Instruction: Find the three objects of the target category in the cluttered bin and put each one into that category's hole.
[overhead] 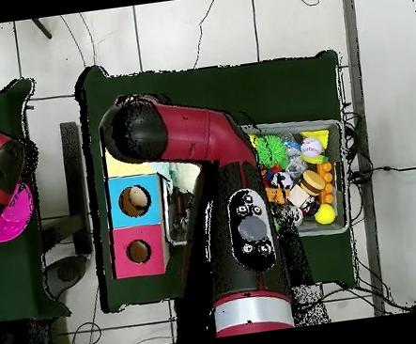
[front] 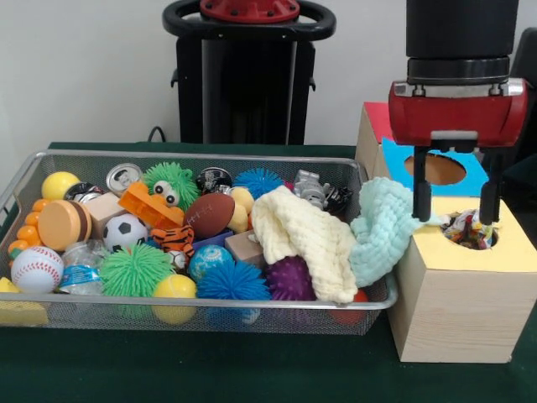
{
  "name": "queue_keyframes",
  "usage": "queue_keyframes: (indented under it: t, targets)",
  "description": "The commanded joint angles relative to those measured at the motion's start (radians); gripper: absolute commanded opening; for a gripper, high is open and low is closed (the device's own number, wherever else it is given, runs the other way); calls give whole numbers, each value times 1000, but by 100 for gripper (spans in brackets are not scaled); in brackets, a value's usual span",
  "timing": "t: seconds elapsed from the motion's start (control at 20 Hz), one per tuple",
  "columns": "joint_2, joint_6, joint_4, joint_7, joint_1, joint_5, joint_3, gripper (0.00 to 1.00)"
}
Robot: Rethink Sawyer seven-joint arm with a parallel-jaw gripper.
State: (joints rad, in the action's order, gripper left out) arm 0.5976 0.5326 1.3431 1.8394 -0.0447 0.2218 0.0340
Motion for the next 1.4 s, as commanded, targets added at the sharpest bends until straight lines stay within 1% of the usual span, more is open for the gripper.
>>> queue_keyframes:
  t: [0.05,0.15,0.3,0.35,0.5,0.95,1.05,1.2,1.4]
  targets:
    - [-10,190,134,-46,-71,22,-196,100]
    - [-10,215,136,-45,-82,17,-212,100]
    - [-22,332,113,-40,-93,9,-227,100]
    - [-27,374,104,-37,-97,6,-231,0]
    - [-29,413,103,-38,-108,3,-245,0]
    - [-44,368,109,-24,-119,-21,-260,0]
    - [-64,381,97,-18,-113,-35,-256,0]
    - [-88,341,84,-12,-106,-53,-249,0]
    - [-107,325,63,6,-91,-75,-229,0]
